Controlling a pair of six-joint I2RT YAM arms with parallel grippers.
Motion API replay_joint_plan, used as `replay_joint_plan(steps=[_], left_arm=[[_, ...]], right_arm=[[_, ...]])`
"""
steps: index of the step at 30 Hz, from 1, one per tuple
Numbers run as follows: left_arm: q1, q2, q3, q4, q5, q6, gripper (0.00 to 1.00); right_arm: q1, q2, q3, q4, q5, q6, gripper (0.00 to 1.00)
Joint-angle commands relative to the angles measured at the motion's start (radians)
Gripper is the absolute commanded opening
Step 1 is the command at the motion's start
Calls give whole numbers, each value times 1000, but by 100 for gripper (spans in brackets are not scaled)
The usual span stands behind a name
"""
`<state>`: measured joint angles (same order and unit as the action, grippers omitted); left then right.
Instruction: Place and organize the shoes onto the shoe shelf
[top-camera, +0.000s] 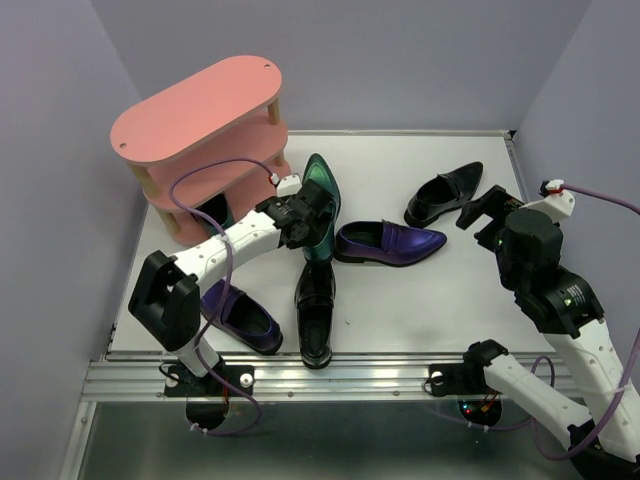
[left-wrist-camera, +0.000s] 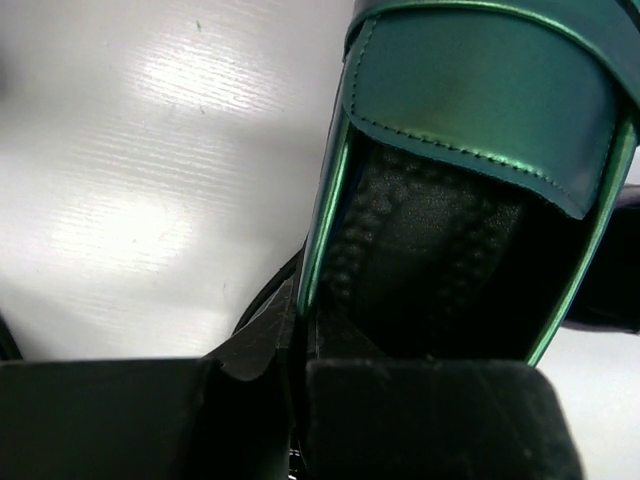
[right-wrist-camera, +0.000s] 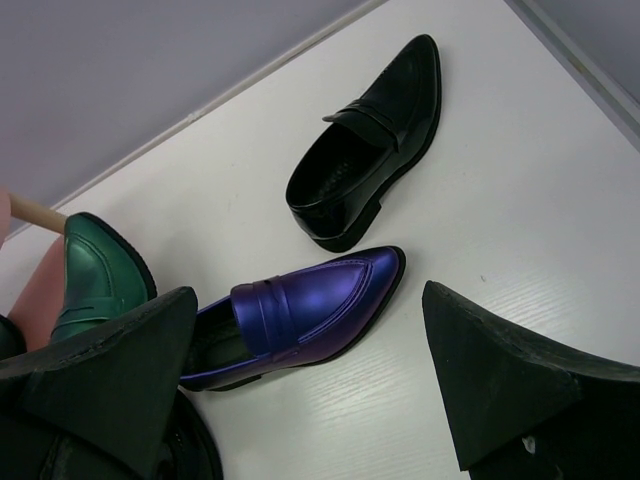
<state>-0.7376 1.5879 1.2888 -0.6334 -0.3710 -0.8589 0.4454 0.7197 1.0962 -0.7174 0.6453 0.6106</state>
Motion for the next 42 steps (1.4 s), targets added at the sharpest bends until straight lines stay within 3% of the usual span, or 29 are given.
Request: replay_joint_plan(steps=[1, 19, 42], left_arm=[[18, 12, 53, 28, -58, -55, 0], [141, -48, -22, -22, -160, -219, 0], [256, 47, 76, 18, -246, -229, 0]], right_arm=[[-7, -9, -13, 50, -1, 6, 100], [-7, -6, -27, 50, -1, 3, 100], [-7, 4, -16, 56, -19, -12, 100]])
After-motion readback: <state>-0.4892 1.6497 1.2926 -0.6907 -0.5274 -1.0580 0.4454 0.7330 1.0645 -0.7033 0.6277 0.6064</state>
